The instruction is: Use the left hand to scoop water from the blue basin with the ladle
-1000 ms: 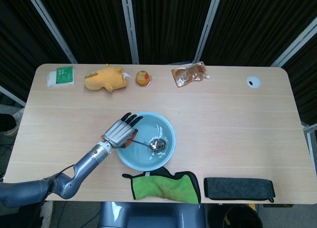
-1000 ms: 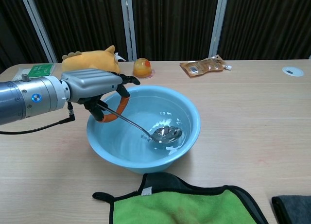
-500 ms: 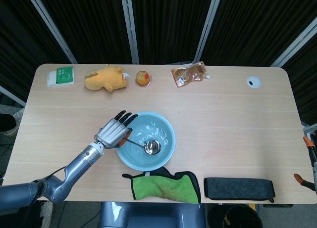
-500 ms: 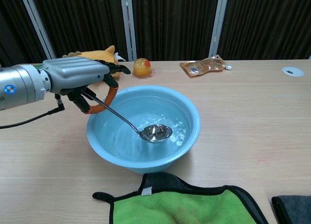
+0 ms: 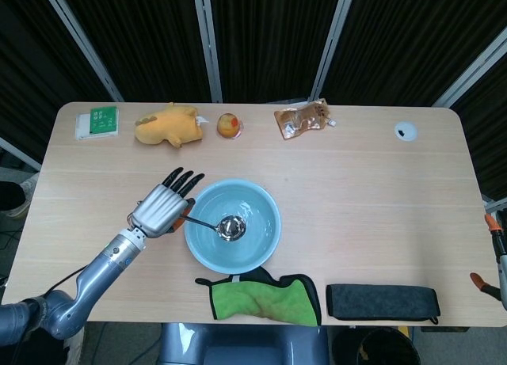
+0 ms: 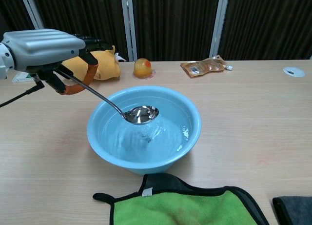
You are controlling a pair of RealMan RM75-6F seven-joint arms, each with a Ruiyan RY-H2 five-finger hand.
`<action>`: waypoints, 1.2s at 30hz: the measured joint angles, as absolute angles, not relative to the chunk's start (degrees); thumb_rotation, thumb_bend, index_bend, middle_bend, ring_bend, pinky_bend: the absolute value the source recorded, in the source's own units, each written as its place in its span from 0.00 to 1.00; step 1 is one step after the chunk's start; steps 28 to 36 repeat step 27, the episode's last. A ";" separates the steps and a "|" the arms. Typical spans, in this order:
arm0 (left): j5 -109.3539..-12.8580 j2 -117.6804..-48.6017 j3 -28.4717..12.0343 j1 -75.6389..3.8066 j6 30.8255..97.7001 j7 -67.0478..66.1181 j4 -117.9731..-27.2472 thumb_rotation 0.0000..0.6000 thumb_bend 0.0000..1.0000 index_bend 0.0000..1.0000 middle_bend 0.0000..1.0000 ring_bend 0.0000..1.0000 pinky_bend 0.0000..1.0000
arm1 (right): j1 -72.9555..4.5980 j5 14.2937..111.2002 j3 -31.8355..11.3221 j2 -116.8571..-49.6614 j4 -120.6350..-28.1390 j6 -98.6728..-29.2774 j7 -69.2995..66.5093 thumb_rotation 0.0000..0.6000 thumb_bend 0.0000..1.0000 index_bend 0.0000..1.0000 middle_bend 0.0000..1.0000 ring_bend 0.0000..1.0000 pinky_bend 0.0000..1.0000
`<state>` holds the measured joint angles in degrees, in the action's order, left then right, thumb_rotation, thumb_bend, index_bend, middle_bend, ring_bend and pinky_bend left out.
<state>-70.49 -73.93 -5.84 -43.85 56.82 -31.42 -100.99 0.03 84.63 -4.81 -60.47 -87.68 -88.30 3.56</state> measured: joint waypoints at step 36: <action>-75.36 -66.01 -3.94 -39.08 63.74 -31.95 -109.61 1.00 0.62 0.72 0.00 0.00 0.00 | -0.89 87.78 -2.68 -59.80 -91.76 -86.59 1.64 1.00 0.00 0.00 0.00 0.00 0.00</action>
